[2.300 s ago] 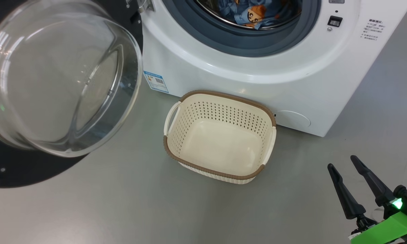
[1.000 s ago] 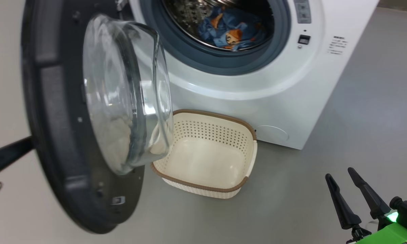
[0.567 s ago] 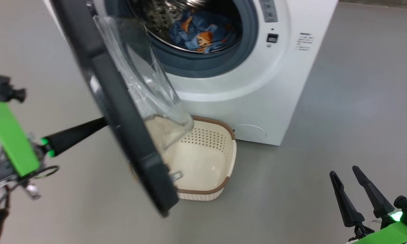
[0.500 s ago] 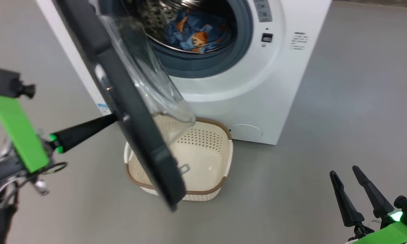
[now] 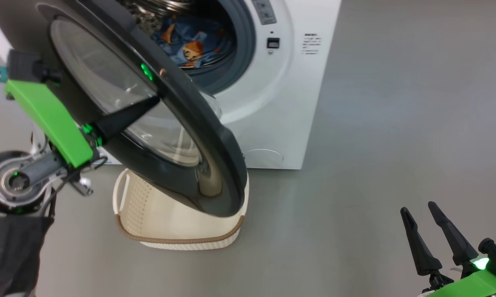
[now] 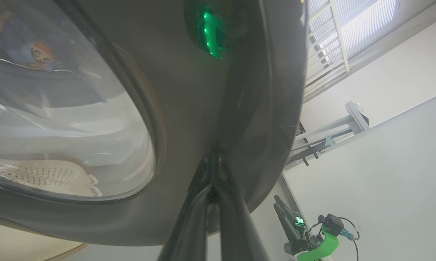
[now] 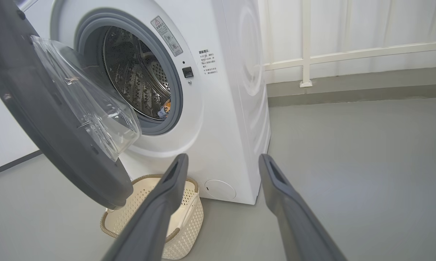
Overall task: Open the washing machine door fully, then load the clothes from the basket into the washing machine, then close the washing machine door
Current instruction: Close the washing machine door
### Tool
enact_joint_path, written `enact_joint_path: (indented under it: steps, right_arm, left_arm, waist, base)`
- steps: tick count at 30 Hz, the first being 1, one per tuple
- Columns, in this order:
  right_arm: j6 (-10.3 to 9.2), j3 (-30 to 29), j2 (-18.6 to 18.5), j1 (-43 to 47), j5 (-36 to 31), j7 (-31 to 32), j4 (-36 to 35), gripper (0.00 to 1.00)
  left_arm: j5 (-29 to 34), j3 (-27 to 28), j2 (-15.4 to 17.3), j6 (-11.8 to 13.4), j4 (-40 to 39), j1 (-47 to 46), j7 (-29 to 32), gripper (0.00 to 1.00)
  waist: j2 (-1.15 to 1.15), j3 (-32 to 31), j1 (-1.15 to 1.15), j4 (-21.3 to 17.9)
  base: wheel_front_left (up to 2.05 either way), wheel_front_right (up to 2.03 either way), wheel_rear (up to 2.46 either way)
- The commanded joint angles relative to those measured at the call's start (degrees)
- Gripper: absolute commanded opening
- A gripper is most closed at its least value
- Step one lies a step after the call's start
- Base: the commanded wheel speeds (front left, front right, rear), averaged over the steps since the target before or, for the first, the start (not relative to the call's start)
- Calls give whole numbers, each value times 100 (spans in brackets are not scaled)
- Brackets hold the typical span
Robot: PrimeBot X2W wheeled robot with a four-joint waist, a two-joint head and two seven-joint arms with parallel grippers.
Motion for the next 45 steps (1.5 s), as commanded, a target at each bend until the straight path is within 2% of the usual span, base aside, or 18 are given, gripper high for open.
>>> enact_joint_path:
  steps: [1, 7, 13, 22, 30, 32, 35, 37, 39, 44, 45]
  right_arm:
    - [17, 89, -73, -114, -66, -28, -112, 100]
    - [17, 100, -33, -142, -71, -28, -85, 100]
    - [17, 72, -15, -107, -76, -28, -74, 100]
    - [17, 78, -30, 80, -86, -28, -48, 100]
    - [17, 67, -67, 146, -80, -28, -66, 100]
    - [17, 66, -72, 163, -79, -28, -72, 100]
    - [17, 66, -80, 186, -79, -28, -73, 100]
    - [17, 42, -86, 224, -78, -28, -70, 100]
    - [17, 13, -95, 269, -79, -28, -73, 100]
    - [17, -66, -134, 328, -74, -28, -98, 100]
    - [17, -75, -145, 323, -73, -28, -104, 100]
  left_arm:
    - [59, 180, 134, -58, -33, -423, -194, 0]
    - [102, -3, 97, -58, 390, -733, -805, 0]
    - [-40, -204, 316, -58, 459, -648, -1090, 0]
    - [-156, -368, 745, -58, 205, 121, -1664, 0]
    - [95, -519, 1163, -58, 52, 1035, -2563, 0]
    - [292, -642, 1283, -58, 44, 1277, -2839, 15]
    - [363, -766, 1334, -58, 16, 1538, -3123, 16]
    - [442, -861, 1390, -58, 27, 1798, -3449, 24]
    - [440, -917, 1396, -58, 37, 2066, -3803, 27]
    - [718, -1109, 1470, -58, 252, 2618, -4749, 49]
    - [798, -1166, 1479, -58, 328, 2699, -4936, 60]
  waist:
    - [0, 25, 0, -167]
    - [0, 24, 0, -265]
    - [0, -41, 0, -236]
    - [0, -258, 0, -5]
    - [0, -310, 0, 115]
    - [0, -312, 0, 121]
    - [0, -315, 0, 113]
    - [0, -329, 0, 96]
    - [0, -332, 0, 72]
    - [0, -274, 0, -32]
    - [0, -247, 0, -64]
  base:
    - [0, 0, 0]
    - [0, 0, 0]
    - [0, 0, 0]
    - [0, 0, 0]
    - [0, 0, 0]
    - [0, 0, 0]
    - [0, 0, 0]
    - [0, 0, 0]
    - [0, 0, 0]
    - [0, 0, 0]
    - [0, 0, 0]
